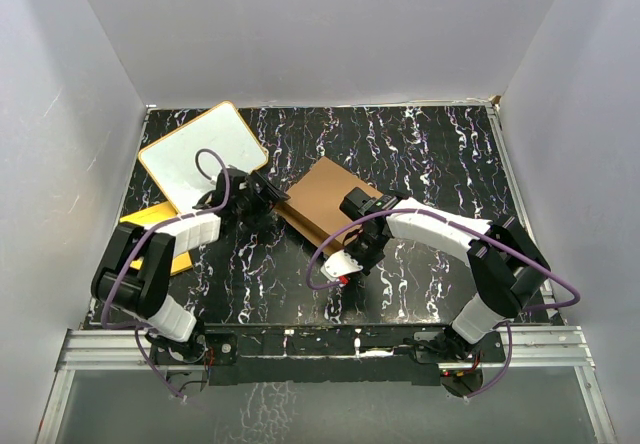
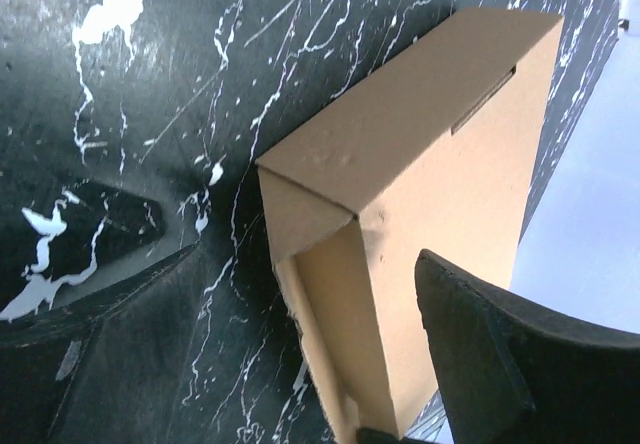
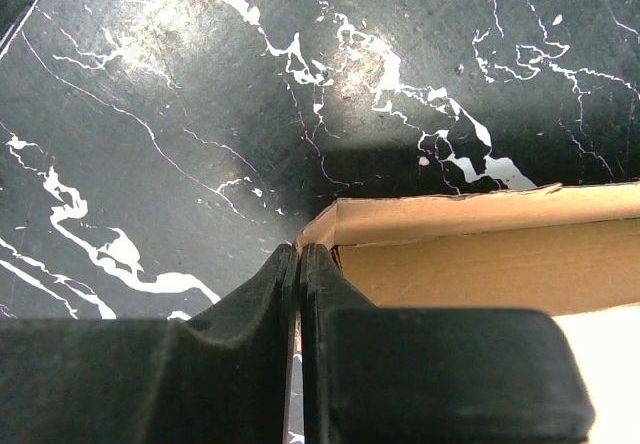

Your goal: Fold the paper box

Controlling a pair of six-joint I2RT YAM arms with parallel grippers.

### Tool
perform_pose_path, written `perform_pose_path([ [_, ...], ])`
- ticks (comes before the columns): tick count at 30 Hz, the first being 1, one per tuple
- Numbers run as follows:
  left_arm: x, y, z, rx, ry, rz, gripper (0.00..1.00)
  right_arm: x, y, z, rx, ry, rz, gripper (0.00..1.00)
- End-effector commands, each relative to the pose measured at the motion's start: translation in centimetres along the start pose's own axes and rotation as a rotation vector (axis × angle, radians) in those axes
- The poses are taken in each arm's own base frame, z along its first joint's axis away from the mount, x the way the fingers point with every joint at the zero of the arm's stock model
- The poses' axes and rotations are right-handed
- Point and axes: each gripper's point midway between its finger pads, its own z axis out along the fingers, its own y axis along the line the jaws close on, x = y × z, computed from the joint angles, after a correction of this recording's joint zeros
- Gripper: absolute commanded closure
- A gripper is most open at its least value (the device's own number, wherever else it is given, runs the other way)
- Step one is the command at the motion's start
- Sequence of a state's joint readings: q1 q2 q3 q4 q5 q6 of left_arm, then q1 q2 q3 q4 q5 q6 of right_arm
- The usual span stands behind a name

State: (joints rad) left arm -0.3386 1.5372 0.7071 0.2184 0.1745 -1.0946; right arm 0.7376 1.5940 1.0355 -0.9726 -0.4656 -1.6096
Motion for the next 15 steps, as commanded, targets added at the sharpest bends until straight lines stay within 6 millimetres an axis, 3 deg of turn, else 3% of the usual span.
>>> perform_pose_path([
  [1,-1.2,-1.8,0.7,0.033,-0.037,-0.035,0.17,-0.4,0.4,0.0,-0.020,-0.025,-0.016,0.92],
  [5,-1.1,-1.0,1.5,-0.014,-0.027,-0.035,0.19,-0.3,0.3,0.1,-0.021,-0.024,-0.017,0.92],
  [15,-0.4,1.7,2.6,-0.108,-0.007,-0.012,0.44,-1.2,-0.3,-0.3,0.010,-0.058,-0.011,0.90],
])
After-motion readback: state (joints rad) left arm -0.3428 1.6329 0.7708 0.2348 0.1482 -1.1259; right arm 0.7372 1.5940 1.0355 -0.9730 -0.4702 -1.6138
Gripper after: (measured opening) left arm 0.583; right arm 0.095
